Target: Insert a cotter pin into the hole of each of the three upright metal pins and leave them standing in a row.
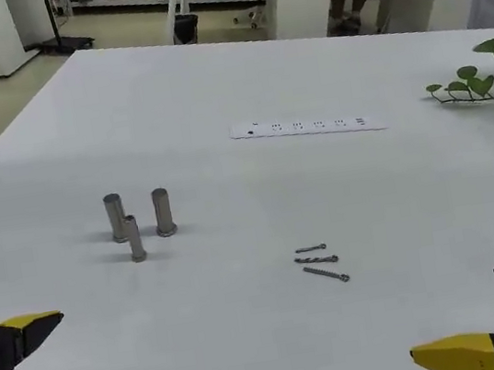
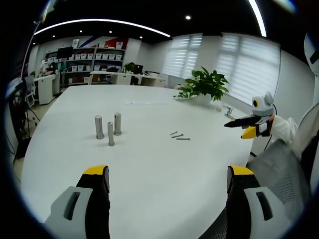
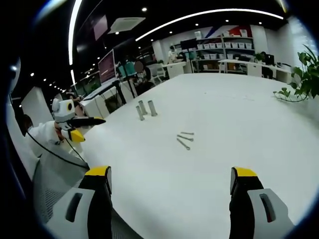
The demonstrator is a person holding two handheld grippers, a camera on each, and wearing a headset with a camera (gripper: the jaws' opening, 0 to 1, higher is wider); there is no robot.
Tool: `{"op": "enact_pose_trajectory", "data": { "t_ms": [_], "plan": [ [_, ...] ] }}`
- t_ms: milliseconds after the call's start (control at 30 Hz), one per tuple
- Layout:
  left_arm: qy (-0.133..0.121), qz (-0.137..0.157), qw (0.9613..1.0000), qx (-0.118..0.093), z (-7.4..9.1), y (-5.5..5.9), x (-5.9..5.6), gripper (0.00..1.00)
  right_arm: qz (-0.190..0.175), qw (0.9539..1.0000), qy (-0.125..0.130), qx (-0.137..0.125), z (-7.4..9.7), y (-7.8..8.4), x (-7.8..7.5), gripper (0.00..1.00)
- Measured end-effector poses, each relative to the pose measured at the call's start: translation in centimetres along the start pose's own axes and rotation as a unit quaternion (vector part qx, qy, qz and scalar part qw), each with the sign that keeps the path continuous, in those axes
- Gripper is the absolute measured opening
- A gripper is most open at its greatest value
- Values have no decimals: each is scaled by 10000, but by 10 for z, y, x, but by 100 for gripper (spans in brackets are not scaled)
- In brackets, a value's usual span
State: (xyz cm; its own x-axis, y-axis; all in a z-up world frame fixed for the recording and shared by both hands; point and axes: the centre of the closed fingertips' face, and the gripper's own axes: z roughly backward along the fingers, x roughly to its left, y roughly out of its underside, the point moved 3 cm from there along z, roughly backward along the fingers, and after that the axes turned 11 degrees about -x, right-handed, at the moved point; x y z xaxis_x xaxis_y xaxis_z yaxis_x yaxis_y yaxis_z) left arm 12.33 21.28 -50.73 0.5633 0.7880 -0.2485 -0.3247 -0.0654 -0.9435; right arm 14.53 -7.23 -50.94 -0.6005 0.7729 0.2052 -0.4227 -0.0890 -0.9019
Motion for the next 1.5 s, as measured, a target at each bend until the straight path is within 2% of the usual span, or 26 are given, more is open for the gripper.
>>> {"op": "enact_pose_trajectory", "data": {
  "t_ms": [167, 233, 267, 300, 400, 500, 600, 767, 867, 1167, 1500],
  "plan": [
    [-67, 0, 9999, -131, 1, -8, 1, 98, 45, 10000, -69, 13, -3, -4, 0, 98],
    [-28, 112, 9996, -253, 2, -11, 0, 97, 67, 9999, -93, 27, -5, -5, 0, 97],
    [-22, 111, 9990, -430, 1, -16, -1, 97, 64, 9999, -100, 34, -6, -5, 0, 97],
    [-37, 106, 9988, -481, 2, -18, -1, 98, 56, 9999, -120, 42, -7, -5, 0, 97],
    [-18, 133, 9990, -430, 3, -19, -2, 98, 64, 9998, -169, 57, -8, -5, 2, 97],
    [-74, -124, 9998, -137, 3, -15, 1, 98, 59, 9997, -194, 134, -9, -4, 1, 97],
    [-66, -154, 9998, -71, 3, -15, 2, 96, 104, 9995, -224, 183, -7, -4, 0, 97],
    [-140, -198, 9996, -132, 2, -17, 6, 97, 154, 9995, -210, 180, -3, -7, -1, 97],
    [-147, -78, 9996, -221, 2, -17, 7, 97, 143, 9996, -207, 163, -3, -7, 0, 97],
    [-127, -139, 9996, -217, 2, -16, 8, 98, 210, 9994, -173, 209, -3, -6, 2, 97],
    [-144, -139, 9993, -304, -2, -16, 13, 98, 184, 9997, -88, 131, -1, -9, -1, 97]
  ]
}}
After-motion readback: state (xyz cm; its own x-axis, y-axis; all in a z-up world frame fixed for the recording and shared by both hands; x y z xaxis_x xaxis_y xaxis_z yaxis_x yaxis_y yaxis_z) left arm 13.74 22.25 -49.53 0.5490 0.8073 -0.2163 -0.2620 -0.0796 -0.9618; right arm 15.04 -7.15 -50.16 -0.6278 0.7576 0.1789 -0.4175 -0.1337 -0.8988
